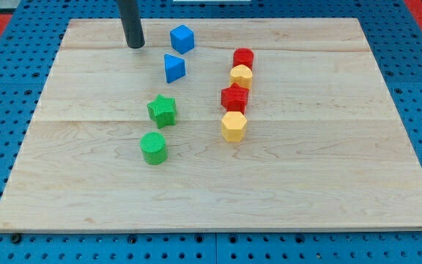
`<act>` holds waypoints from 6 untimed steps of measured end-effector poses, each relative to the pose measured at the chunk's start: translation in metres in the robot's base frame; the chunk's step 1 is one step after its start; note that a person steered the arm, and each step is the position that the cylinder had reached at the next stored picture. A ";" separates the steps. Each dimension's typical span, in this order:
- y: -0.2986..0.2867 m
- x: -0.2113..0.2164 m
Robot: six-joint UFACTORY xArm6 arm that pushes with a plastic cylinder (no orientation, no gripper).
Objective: Separate the red circle and yellow heart
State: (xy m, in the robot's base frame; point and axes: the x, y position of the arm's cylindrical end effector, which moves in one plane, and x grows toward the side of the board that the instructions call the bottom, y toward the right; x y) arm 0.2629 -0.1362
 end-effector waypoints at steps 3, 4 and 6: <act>0.038 0.008; 0.044 0.011; 0.051 0.015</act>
State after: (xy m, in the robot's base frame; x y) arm 0.2777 -0.0849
